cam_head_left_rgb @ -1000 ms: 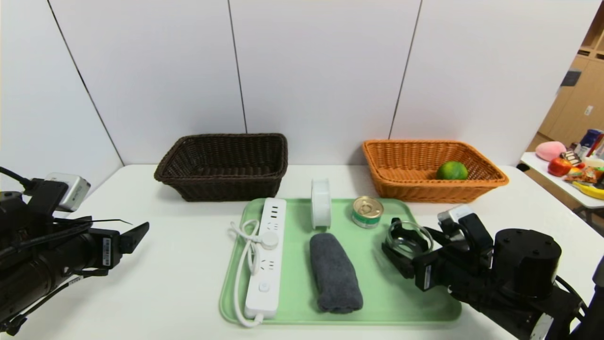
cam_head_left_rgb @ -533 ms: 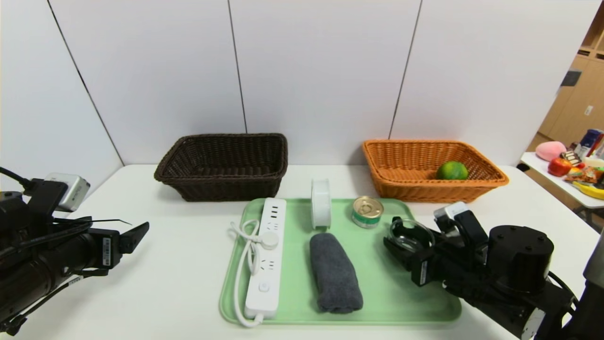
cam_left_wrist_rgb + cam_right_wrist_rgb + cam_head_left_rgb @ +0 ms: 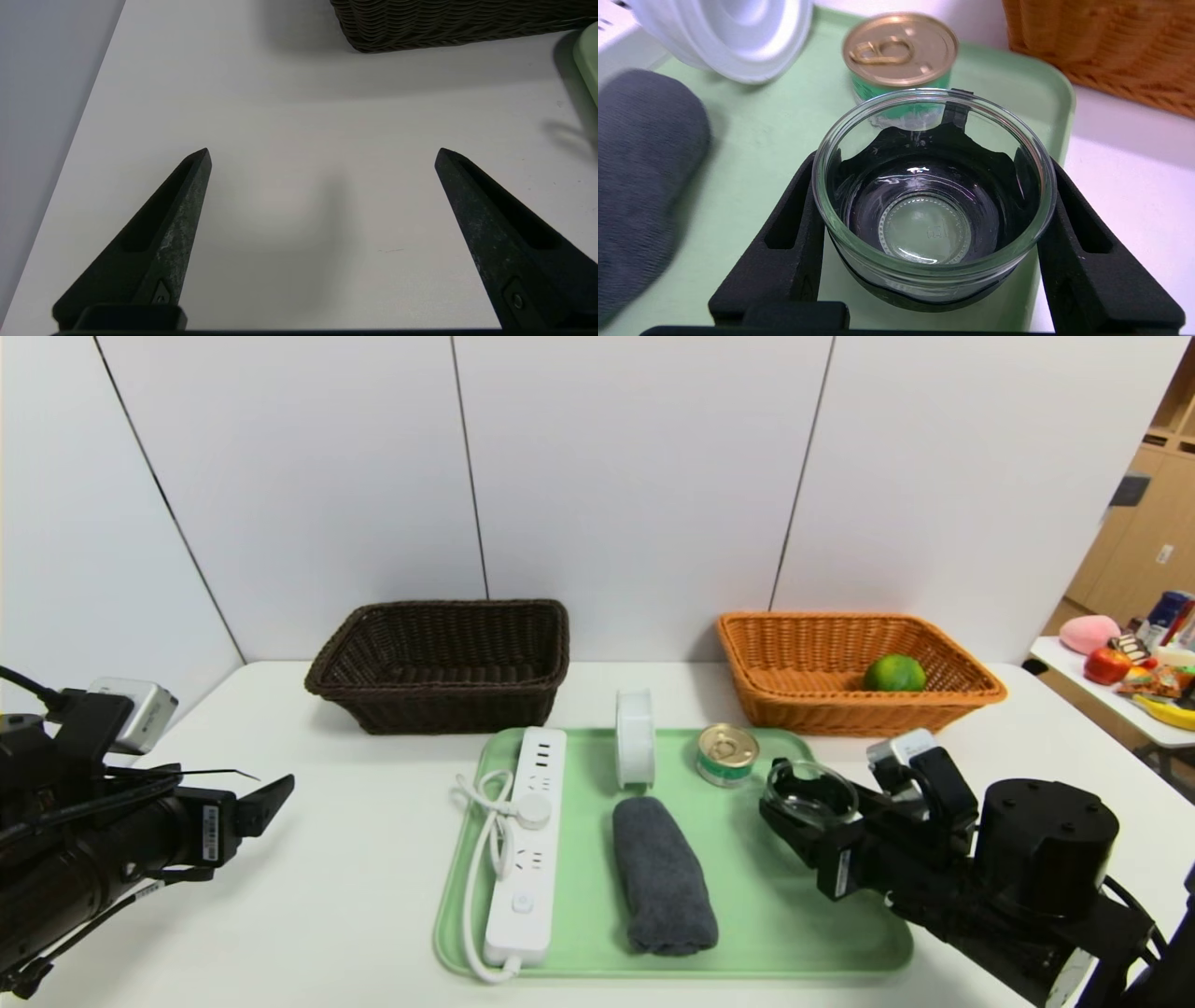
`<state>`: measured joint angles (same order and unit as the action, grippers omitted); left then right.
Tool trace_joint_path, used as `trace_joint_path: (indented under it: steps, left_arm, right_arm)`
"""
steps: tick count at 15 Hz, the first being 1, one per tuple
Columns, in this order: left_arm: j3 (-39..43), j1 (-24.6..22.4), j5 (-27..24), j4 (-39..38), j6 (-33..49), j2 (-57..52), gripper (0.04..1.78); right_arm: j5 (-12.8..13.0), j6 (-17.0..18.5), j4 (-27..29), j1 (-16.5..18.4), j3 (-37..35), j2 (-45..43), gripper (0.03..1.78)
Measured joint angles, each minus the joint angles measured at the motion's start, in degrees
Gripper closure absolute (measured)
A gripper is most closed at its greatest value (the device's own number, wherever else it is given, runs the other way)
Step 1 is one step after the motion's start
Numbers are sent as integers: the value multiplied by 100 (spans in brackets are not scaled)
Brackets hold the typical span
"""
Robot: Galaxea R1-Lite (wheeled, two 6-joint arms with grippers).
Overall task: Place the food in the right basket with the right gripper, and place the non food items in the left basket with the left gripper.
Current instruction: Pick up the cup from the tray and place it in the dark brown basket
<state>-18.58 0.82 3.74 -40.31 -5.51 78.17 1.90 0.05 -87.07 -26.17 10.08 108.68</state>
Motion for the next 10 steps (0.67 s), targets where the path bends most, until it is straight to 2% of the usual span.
trace_joint_path:
  steps: [2,5,8,10]
  left_arm:
    - [1,2,0,5,0,0,13]
    - [4,-2,2,5,0,0,13]
    - [4,-5,9,5,-9,-9,13]
    - [4,-5,6,5,-13,-24,13]
  right_arm:
    - [-37,-101,-4,-166,66,-344,58]
    - [-74,-532,210,-444,513,-846,59]
    - [-78,-617,1231,-684,1401,-1295,59]
    - [-87,-622,2070,-769,2269,-1456,59]
